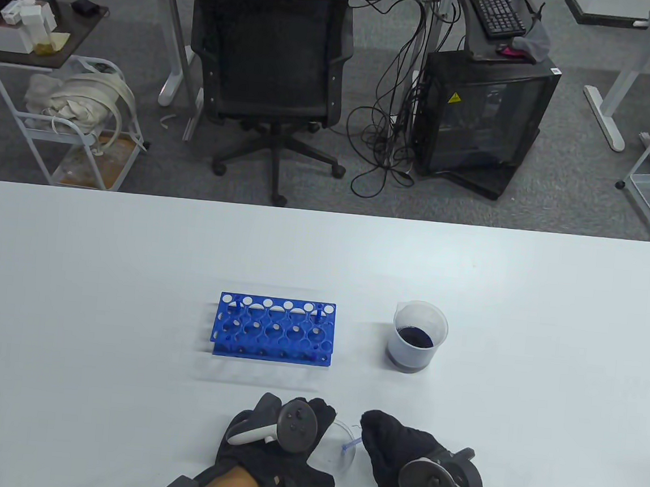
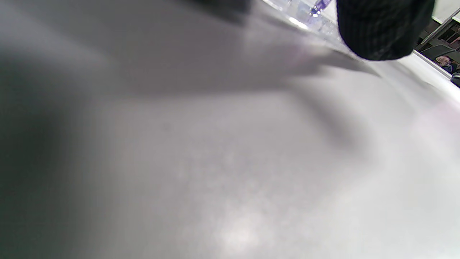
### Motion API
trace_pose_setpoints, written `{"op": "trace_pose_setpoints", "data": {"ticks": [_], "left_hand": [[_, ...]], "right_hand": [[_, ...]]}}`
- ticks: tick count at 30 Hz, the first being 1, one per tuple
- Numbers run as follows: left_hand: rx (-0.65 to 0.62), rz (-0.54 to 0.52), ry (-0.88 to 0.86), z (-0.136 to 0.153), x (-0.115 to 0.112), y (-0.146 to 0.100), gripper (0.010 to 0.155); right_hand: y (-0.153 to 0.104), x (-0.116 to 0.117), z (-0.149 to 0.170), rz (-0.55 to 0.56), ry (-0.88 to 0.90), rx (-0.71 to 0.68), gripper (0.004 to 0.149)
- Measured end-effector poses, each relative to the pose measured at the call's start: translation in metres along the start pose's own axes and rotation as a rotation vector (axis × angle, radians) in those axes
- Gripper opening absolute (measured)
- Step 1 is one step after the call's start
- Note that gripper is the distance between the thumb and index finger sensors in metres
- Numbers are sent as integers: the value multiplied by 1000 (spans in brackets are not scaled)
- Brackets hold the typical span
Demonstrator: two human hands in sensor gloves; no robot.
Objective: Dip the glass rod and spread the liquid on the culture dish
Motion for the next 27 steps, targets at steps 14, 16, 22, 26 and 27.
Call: {"op": "trace_pose_setpoints", "data": {"ticks": [14, 16, 22, 26, 27], "left_hand": [[0, 0, 0, 0, 0, 0, 104], [0, 0, 0, 0, 0, 0, 104], [0, 0, 0, 0, 0, 0, 104], [0, 0, 0, 0, 0, 0, 104], [0, 0, 0, 0, 0, 0, 104]], "right_hand": [[1, 20, -14, -45, 84, -19, 37], [1, 20, -13, -39, 74, -17, 37], [3, 16, -7, -10, 39, -2, 37], [2, 8, -2, 18, -5, -3, 37], [2, 5, -1, 22, -11, -6, 36]]}}
Point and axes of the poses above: the tracker on the back of each hand, its own z axis roughly to the little-finger side, its own y axis roughly from the wrist to the fingertips, x = y × z, the point moved 3 cm from there along y, roughly from the wrist to the fingertips, and after that the axes turned 8 degrees about y, right-handed, at the moved point
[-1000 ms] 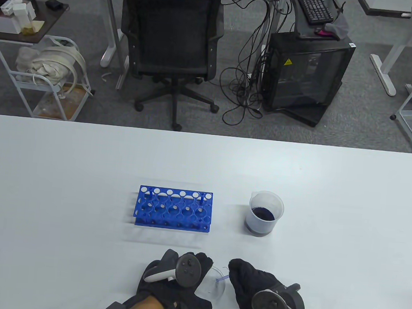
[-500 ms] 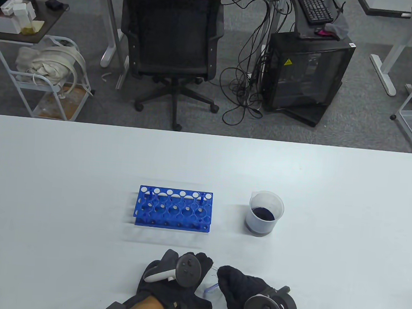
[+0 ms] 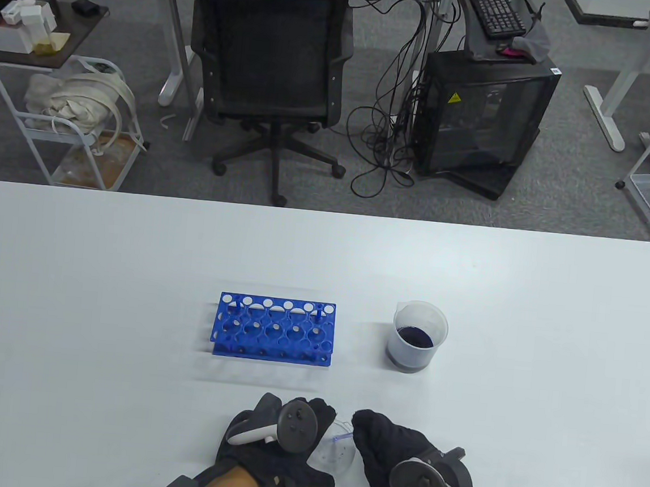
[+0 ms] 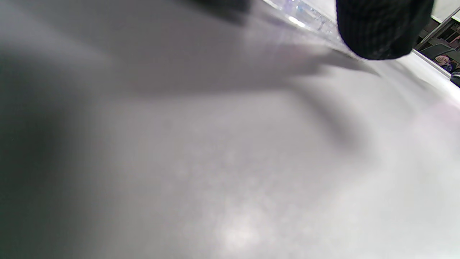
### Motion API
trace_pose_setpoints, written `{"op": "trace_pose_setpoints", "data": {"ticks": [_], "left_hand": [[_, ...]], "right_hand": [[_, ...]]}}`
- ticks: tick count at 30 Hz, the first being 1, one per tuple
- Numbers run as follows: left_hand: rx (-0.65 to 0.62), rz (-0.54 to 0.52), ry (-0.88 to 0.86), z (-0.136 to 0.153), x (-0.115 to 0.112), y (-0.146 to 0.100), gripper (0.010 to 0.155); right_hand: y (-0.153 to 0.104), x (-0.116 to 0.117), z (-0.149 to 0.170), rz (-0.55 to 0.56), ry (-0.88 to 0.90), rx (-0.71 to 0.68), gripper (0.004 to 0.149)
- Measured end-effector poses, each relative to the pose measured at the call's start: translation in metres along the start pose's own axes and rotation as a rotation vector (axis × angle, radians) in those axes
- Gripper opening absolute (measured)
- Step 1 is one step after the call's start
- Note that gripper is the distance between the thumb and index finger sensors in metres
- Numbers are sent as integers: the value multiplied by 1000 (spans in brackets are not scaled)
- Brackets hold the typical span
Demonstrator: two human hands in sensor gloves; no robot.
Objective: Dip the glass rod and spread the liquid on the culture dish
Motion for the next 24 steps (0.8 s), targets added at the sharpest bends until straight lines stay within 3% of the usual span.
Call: {"op": "trace_pose_setpoints", "data": {"ticks": [6, 15, 24], "left_hand": [[0, 0, 0, 0, 0, 0, 104], [0, 0, 0, 0, 0, 0, 104], [0, 0, 0, 0, 0, 0, 105]], "right_hand": [[-4, -7, -3, -9, 20, -10, 36], [-6, 7, -20, -55, 64, -32, 37], [-2, 13, -15, -42, 45, 0, 37]]}}
Point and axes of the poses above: the tracker on the back of each hand, its own z axis roughly to the little-finger side, its own y axis roughly from the wrist to the fingertips, x = y × z, the point moved 3 cm from there along y, roughly from the wrist to the fingertips, and after that the axes turned 8 degrees about y, right-handed, at the moved point
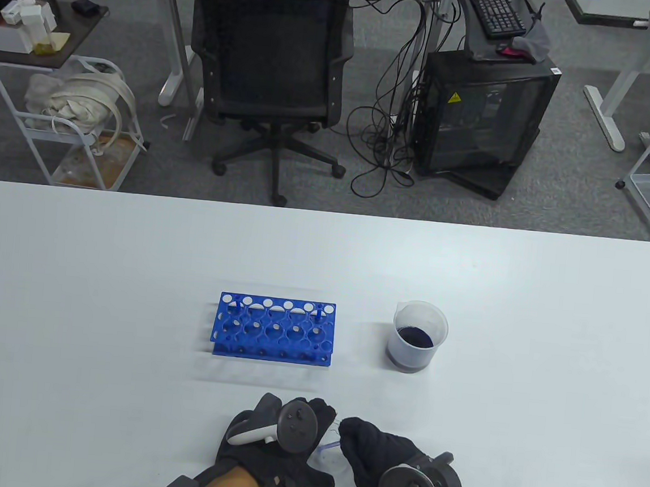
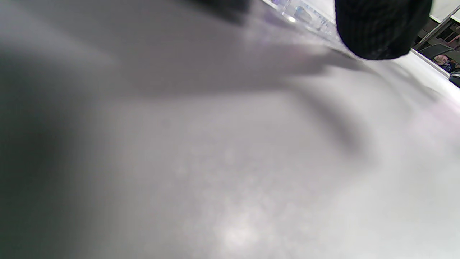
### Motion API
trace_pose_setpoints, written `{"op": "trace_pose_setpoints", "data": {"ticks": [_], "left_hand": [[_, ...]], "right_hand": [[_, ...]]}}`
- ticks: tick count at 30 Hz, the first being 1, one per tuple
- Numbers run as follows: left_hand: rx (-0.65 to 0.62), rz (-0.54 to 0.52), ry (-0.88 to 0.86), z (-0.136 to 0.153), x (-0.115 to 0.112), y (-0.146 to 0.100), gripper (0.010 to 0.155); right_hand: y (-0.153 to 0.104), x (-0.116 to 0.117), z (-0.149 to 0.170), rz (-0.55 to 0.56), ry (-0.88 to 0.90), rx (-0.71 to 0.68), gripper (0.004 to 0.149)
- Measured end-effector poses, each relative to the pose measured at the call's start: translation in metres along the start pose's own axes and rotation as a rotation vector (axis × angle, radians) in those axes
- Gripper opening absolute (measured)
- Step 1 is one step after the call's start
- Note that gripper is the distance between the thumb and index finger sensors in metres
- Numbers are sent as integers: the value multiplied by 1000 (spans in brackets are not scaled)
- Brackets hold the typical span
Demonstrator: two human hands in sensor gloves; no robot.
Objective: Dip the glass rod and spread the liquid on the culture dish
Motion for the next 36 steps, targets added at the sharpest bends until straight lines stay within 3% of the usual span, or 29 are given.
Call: {"op": "trace_pose_setpoints", "data": {"ticks": [7, 14, 28, 30, 36], "left_hand": [[0, 0, 0, 0, 0, 0, 105], [0, 0, 0, 0, 0, 0, 106], [0, 0, 0, 0, 0, 0, 106], [0, 0, 0, 0, 0, 0, 106], [-3, 1, 2, 0, 0, 0, 106]], "right_hand": [[0, -11, 6, 44, -88, -16, 37], [-3, -22, 10, 34, -55, -8, 36], [-6, -10, -8, 5, -19, -63, 36], [-4, -22, -9, 60, -26, -78, 37], [37, -125, 0, 386, 16, 27, 37]]}}
Point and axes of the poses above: the tracker on the back of each hand, its own z axis roughly to the little-finger side, its own y axis roughly from the wrist to the fingertips, x = y × z, the point moved 3 cm from there along y, roughly from the wrist to the fingertips, and after that the axes turned 8 degrees about y, right-handed, at the moved point
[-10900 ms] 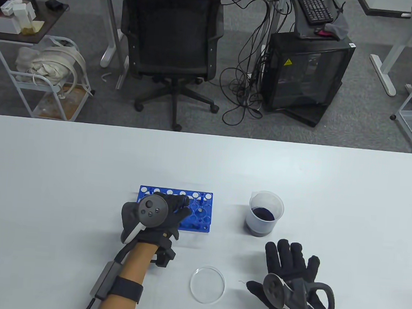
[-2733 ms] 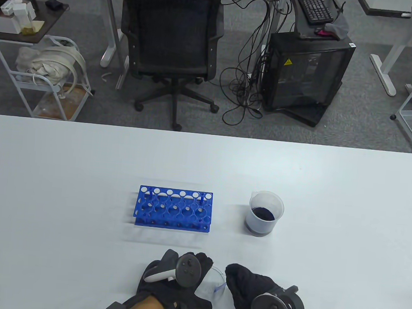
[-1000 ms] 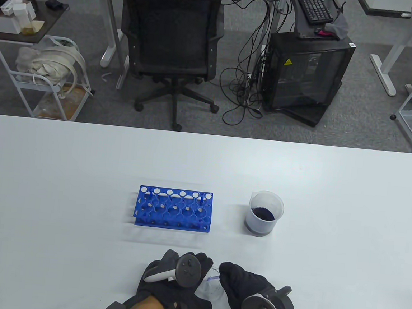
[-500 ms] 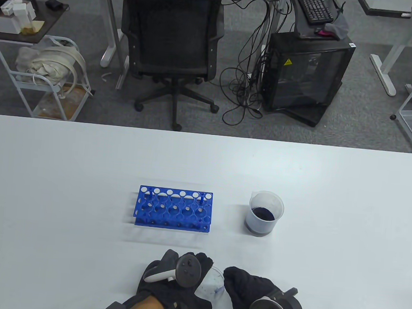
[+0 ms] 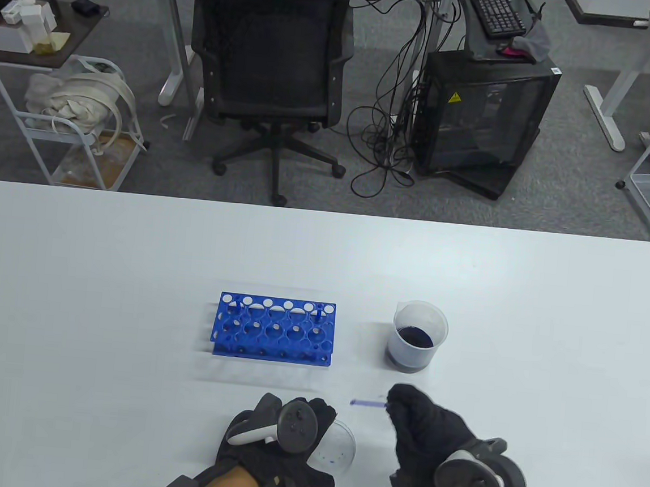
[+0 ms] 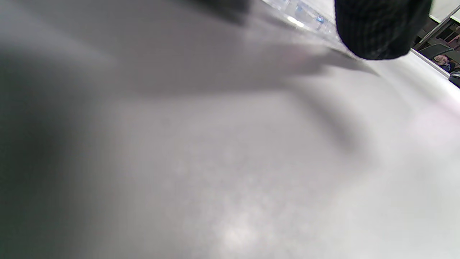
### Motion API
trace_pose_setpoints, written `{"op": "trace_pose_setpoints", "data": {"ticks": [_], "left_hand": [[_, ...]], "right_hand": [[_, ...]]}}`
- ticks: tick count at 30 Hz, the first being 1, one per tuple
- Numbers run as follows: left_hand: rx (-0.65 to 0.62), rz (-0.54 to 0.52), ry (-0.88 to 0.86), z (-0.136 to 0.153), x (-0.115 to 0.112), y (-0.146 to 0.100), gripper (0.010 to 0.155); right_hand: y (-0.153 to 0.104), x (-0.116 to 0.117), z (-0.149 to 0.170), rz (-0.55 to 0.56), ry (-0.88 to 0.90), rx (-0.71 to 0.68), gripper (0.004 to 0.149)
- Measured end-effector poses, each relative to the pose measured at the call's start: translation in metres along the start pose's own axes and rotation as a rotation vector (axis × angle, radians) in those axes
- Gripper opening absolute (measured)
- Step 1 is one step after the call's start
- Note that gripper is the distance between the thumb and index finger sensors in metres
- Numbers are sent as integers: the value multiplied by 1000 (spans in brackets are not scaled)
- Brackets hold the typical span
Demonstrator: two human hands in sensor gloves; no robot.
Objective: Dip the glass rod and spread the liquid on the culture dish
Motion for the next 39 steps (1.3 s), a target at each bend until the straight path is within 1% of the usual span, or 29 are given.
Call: {"op": "trace_pose_setpoints", "data": {"ticks": [1, 2, 4, 5, 7, 9, 10, 11, 12, 17, 23, 31, 36, 39], "left_hand": [[0, 0, 0, 0, 0, 0, 106], [0, 0, 0, 0, 0, 0, 106], [0, 0, 0, 0, 0, 0, 106], [0, 0, 0, 0, 0, 0, 106], [0, 0, -1, 0, 0, 0, 106], [0, 0, 0, 0, 0, 0, 106], [0, 0, 0, 0, 0, 0, 106], [0, 0, 0, 0, 0, 0, 106], [0, 0, 0, 0, 0, 0, 106], [0, 0, 0, 0, 0, 0, 107], [-2, -1, 0, -1, 0, 0, 107], [-2, -1, 0, -1, 0, 0, 107], [-2, -1, 0, -1, 0, 0, 107], [-2, -1, 0, -1, 0, 0, 107]], "right_hand": [[17, -10, 6, 45, -33, 13, 38], [26, -12, 11, 59, -56, 22, 38], [49, -9, 31, 51, -156, 82, 38], [55, -4, 41, 36, -189, 111, 37], [63, 15, 66, -36, -264, 197, 38], [63, 40, 93, -117, -311, 286, 37], [61, 45, 98, -129, -316, 300, 38], [58, 57, 108, -156, -324, 327, 38], [56, 65, 112, -172, -340, 342, 38], [47, 93, 117, -222, -378, 351, 37], [46, 108, 118, -255, -389, 382, 38], [45, 107, 119, -255, -408, 386, 38], [46, 104, 126, -236, -374, 436, 38], [47, 99, 124, -218, -384, 414, 38]]}}
Point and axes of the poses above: the tracker on the back of each hand, its own z axis roughly to the little-finger side, its own y axis roughly from the wrist to the fingertips, x = y × z, the point moved 3 cm from there along y, roughly from the wrist to the fingertips, and after that the axes turned 8 degrees about y, right-handed, at the moved point
